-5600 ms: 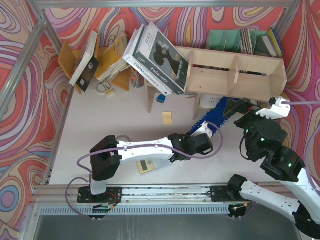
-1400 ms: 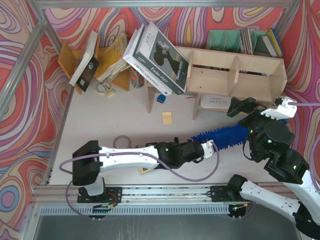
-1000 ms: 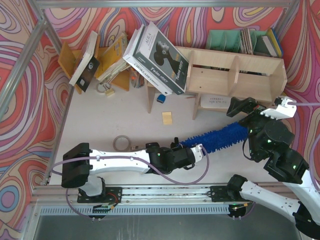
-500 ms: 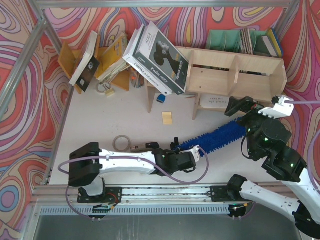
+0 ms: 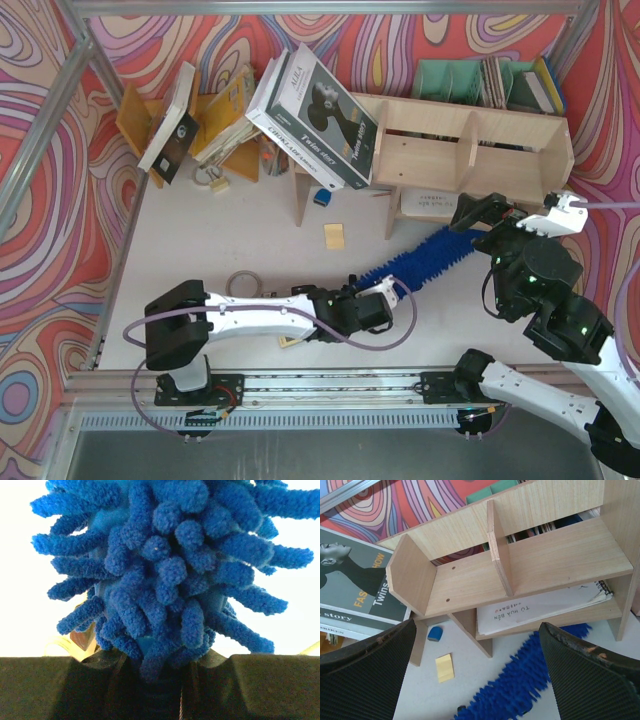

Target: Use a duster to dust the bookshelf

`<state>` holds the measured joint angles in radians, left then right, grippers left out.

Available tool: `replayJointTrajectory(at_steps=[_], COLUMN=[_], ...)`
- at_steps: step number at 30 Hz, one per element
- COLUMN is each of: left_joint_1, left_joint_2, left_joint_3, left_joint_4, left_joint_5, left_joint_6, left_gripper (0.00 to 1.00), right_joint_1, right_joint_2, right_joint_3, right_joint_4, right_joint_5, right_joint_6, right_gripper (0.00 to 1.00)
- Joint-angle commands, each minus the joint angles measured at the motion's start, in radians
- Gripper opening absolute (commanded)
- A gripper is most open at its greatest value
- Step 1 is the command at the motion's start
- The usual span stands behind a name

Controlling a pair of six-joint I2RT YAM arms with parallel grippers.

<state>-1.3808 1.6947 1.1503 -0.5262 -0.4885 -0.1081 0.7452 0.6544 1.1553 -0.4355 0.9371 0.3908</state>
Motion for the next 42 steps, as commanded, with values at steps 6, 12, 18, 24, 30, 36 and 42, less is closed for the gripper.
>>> replayJointTrajectory(at_steps=[6, 12, 18, 24, 30, 36, 42], left_joint_1=[0.042, 0.054, 0.063, 0.065, 0.065, 0.065, 0.045], left_joint_2=[0.055, 0.064, 0.093, 0.082, 0.116, 0.081, -0.034], left_joint_3=[0.109, 0.112, 0.133, 0.118, 0.184, 0.157, 0.061], left_joint_4=[-0.030, -0.089, -0.196, -0.223, -0.245, -0.272, -0.305], left_joint_5=[-0.102, -0.136, -0.115, -0.112, -0.096, -0.104, -0.104], left_joint_6=[-0.166, -0.250, -0.346, -0.412, -0.404, -0.455, -0.549], left_gripper=[0.00, 0.00, 0.00, 0.00, 0.00, 0.00, 0.00], right_joint_1=[0.000, 0.000, 0.000, 0.000, 0.000, -0.001, 0.000], right_joint_2=[-0.020, -0.024, -0.026, -0.025, -0.021, -0.031, -0.030], right_joint_3=[-0.012, -0.013, -0.013, -0.013, -0.005, 0.001, 0.001], right_joint_4=[-0.007, -0.011, -0.012, -0.010, -0.011, -0.026, -0.012], right_joint_5=[0.008, 0.011, 0.011, 0.009, 0.003, 0.006, 0.005], right_joint_6=[0.015, 0.016, 0.015, 0.018, 0.017, 0.023, 0.017], right_gripper=[0.99, 0.99, 0.99, 0.99, 0.99, 0.99, 0.99])
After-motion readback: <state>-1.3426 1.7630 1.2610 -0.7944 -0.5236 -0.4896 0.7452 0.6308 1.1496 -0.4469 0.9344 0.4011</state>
